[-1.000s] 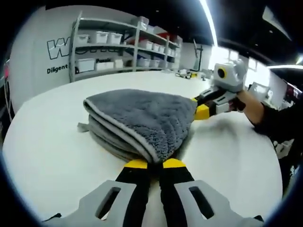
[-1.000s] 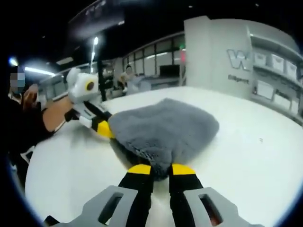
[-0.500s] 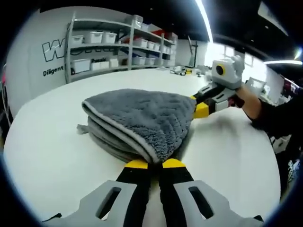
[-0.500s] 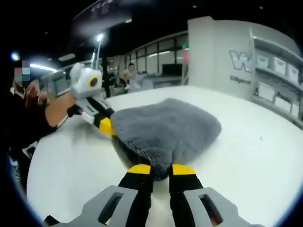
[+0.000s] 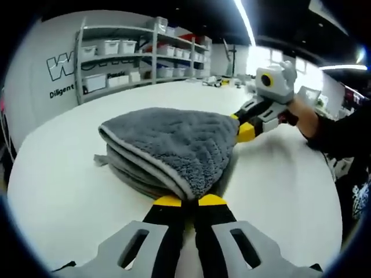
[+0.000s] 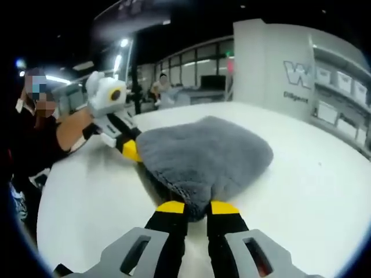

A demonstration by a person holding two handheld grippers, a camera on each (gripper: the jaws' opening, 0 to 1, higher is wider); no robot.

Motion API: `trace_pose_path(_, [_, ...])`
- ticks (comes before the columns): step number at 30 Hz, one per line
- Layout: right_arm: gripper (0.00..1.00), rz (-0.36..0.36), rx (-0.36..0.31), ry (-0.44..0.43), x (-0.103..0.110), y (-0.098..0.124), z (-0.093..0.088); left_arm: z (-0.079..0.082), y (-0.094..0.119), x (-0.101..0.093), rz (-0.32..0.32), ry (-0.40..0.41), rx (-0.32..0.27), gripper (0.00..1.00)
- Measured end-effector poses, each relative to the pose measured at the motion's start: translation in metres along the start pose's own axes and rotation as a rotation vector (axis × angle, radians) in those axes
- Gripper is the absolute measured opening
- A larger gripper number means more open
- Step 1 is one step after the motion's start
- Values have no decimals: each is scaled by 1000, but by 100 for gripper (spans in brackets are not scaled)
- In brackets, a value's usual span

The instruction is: Open the folded towel by lifting each exposed corner and separating the folded layers until the towel lies flat within the target outline without major curled edges

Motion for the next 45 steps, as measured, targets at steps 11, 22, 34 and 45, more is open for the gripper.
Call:
trace_pose_path(11, [7,9,4,0,17,13,-9,-8,13,-23,7,-30,8,3])
trace_pose_path(22, [7,17,10,2,29,22,-14,-14,22,-39,8,-64,11,3])
trace_pose_path(34, [7,23,12,1,43,33,-20,-20,30,-55,6,-63,12,3])
trace_pose_path(45, [7,-20,28,82,60,41,-25,-26,39,-71,10,-71,10,3])
Point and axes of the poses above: the point that each gripper's makers call its tool centre point, and the gripper's own axes: y roughly backward along the fingers, x roughly to its left, z roughly out of its top, the point moved 4 cm from there along y, roughly backward along the fingers, and after that the axes turned 2 degrees about -x, right-handed, at the moved point
